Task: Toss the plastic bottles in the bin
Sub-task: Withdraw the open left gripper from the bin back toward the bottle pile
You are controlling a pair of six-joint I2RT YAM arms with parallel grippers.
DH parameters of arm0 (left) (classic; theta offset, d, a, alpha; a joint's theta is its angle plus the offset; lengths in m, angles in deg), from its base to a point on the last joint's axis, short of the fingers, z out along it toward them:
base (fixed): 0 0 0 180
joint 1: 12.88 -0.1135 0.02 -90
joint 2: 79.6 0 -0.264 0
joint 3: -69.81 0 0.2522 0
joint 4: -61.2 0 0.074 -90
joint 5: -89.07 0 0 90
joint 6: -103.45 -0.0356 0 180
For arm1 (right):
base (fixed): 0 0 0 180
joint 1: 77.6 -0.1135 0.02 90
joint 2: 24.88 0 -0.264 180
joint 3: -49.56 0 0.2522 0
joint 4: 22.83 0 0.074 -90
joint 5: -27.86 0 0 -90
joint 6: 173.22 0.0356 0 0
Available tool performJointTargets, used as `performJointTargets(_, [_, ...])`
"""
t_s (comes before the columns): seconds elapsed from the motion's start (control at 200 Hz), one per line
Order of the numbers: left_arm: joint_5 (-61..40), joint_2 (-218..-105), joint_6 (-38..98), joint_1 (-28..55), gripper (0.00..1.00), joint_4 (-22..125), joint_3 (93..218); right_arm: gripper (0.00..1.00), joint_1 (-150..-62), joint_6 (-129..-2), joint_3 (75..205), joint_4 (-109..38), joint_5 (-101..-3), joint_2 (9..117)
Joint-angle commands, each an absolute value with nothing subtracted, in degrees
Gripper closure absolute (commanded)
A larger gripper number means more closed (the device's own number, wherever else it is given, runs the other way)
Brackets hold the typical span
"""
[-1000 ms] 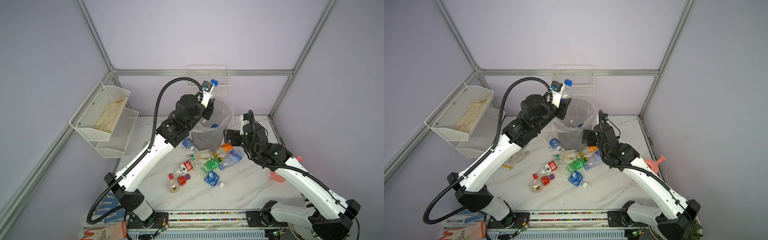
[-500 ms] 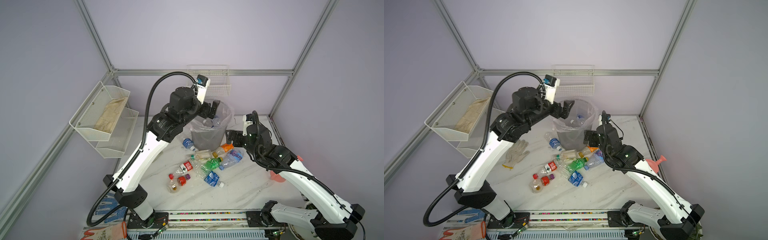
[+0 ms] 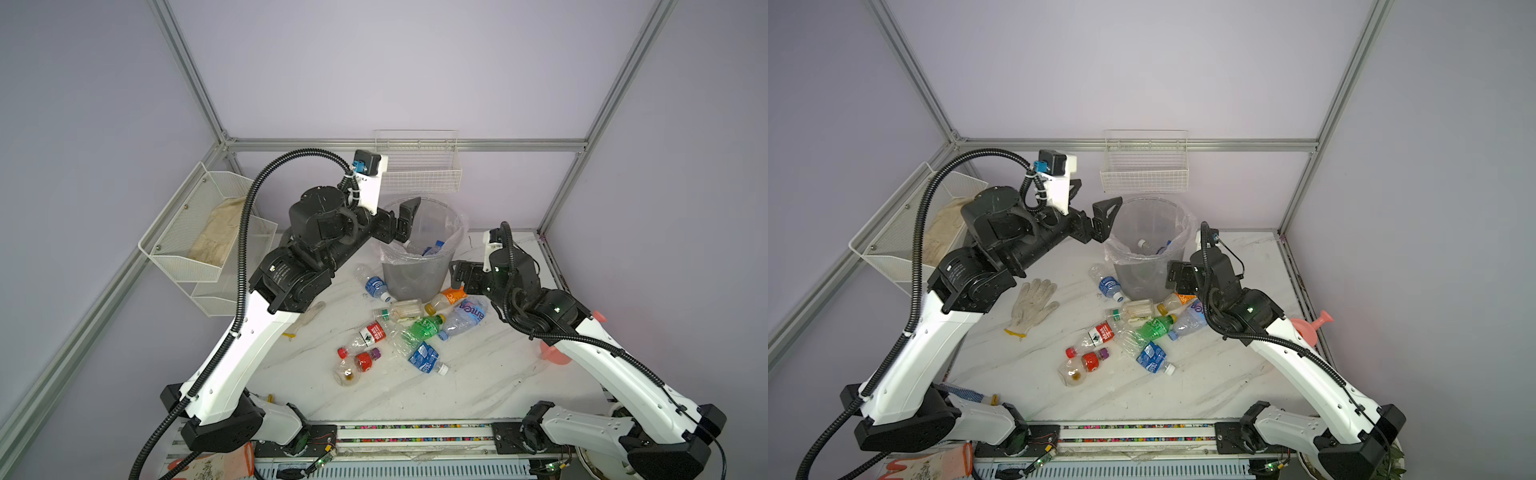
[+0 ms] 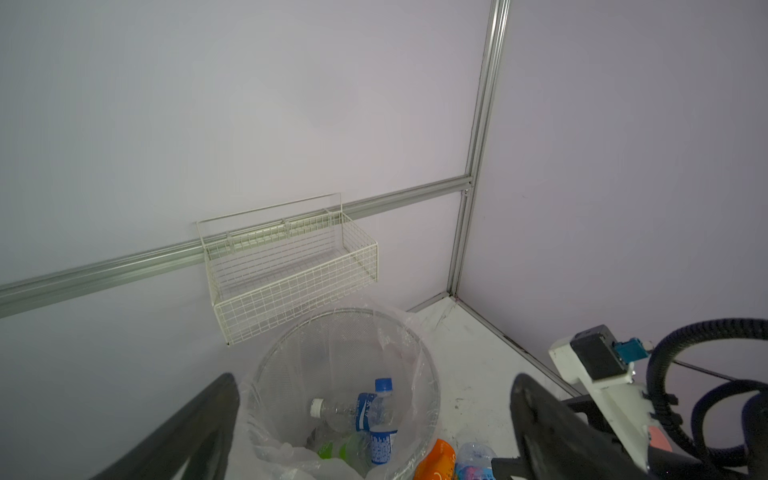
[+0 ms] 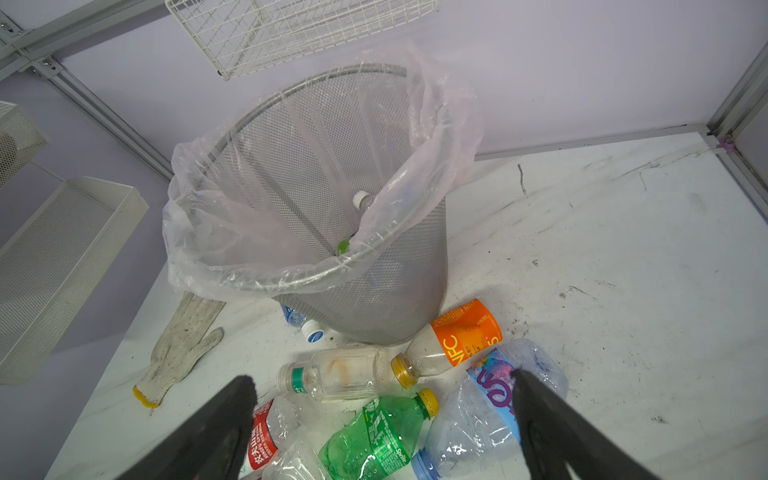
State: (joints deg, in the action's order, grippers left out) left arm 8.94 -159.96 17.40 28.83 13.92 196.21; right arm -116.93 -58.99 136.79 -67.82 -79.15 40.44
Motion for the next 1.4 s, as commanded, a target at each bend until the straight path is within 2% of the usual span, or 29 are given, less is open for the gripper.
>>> performJointTargets(0.0, [10.1,-155.17,18.44,29.21,0.0,17.56,191.79,0.02,-117.15,-58.42,137.51,-69.07,-79.02,40.85])
performJointTargets(0.44, [11.47,-145.0,21.66,29.72,0.0,21.81,176.15,0.03,-117.15,-60.05,137.15,-67.71,-76.31,40.46])
performJointTargets(0.805, [12.32,-139.58,24.74,29.85,0.05,22.66,167.34,0.03,-117.15,-64.03,136.71,-66.65,-73.98,39.76])
performJointTargets(1.395, [12.67,-134.02,30.03,29.83,0.07,22.58,155.48,0.03,-118.04,-69.39,133.46,-67.27,-63.95,40.62])
